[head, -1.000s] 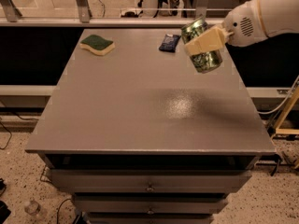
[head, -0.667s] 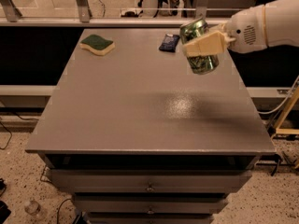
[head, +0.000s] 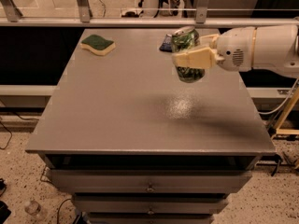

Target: Place green can upright

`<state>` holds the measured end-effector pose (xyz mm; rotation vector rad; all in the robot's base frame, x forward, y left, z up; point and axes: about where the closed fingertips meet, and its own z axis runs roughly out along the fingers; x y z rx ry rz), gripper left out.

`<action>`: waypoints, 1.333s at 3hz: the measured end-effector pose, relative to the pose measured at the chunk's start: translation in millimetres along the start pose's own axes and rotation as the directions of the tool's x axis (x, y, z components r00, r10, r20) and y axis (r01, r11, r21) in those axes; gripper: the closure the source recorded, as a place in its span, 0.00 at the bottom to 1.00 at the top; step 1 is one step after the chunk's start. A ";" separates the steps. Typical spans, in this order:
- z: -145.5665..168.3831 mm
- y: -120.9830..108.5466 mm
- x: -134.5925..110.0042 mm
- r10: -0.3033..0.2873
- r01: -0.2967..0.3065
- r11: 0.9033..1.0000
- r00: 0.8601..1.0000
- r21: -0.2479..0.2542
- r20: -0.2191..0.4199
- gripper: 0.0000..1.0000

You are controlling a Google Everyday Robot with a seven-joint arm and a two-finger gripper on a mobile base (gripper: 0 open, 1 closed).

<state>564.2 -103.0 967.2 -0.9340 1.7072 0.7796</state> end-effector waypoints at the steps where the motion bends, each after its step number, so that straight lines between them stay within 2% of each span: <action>1: 8.4 5.3 7.9 -0.023 0.023 1.000 0.998 0.000 0.059 1.00; 2: 18.2 7.8 22.2 -0.016 0.018 1.000 0.994 -0.015 0.106 1.00; 4: 30.3 6.3 52.2 0.035 -0.031 0.999 0.989 -0.031 0.147 1.00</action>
Offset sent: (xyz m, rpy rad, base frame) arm -0.0027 0.0148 -0.0474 0.1437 -0.0761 0.0143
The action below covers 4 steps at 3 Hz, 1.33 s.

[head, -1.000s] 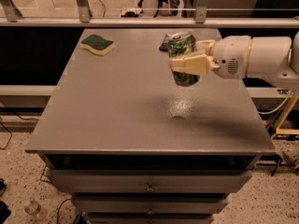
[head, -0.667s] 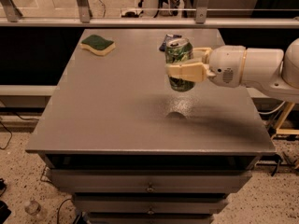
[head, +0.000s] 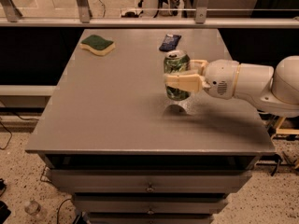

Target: Place green can upright

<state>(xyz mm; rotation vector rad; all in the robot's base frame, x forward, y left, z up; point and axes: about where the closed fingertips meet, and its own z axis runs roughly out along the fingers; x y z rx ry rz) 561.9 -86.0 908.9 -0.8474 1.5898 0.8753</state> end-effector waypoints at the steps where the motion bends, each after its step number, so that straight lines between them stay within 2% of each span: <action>1: 0.4 1.3 12.5 0.009 -0.009 1.000 0.999 -0.007 0.035 1.00; 2: 0.6 7.6 23.5 -0.001 0.002 1.000 0.998 -0.007 0.057 1.00; 3: 0.3 14.4 30.8 -0.032 0.032 0.999 0.998 -0.015 0.052 0.85; 4: 2.4 15.7 29.8 -0.033 0.034 0.999 0.998 -0.019 0.052 0.61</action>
Offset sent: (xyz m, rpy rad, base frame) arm -0.0193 -0.0006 -0.0367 0.0659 -0.0497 -0.0097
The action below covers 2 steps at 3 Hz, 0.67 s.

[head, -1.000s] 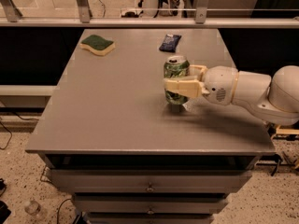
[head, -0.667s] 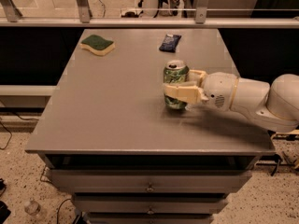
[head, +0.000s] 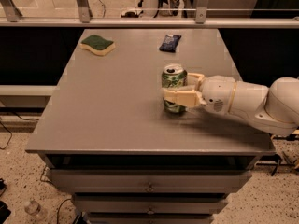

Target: Place green can upright

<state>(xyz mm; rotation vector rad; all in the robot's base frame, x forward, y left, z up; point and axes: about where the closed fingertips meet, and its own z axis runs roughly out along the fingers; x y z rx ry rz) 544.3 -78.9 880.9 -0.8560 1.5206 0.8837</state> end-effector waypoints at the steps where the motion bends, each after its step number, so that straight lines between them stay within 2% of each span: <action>1: 1.9 1.4 -0.6 -0.001 0.001 1.000 1.000 -0.004 0.000 0.38; 2: 4.0 2.9 -1.2 -0.003 0.003 1.000 1.000 -0.008 0.000 0.14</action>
Offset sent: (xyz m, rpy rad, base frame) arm -0.0003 0.0021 0.0004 -0.0003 -0.0008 0.0038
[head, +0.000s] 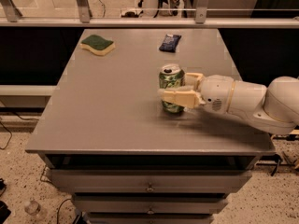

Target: Place green can upright

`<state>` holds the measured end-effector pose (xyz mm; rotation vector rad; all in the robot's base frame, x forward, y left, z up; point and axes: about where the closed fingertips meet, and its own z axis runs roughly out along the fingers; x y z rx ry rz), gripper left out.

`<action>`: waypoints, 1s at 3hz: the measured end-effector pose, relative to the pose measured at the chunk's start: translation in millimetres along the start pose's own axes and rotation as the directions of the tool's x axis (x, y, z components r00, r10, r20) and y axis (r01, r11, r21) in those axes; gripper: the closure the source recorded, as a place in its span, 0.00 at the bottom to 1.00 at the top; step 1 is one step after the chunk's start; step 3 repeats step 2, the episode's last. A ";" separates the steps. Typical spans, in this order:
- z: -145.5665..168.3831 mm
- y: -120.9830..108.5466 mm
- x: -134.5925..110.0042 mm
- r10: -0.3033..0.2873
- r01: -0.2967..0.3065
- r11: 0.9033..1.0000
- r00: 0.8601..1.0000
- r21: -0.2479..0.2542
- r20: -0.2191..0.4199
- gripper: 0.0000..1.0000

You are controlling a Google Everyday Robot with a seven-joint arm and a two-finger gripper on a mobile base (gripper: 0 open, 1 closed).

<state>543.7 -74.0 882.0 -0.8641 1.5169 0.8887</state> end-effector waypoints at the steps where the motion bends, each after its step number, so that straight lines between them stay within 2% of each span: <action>1: 2.0 1.4 -0.6 -0.001 0.001 1.000 1.000 -0.004 0.000 0.00; 3: 2.0 1.4 -0.6 -0.001 0.001 1.000 1.000 -0.004 0.000 0.00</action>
Offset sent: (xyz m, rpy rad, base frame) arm -0.0003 0.0020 0.0004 -0.0002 -0.0006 0.0035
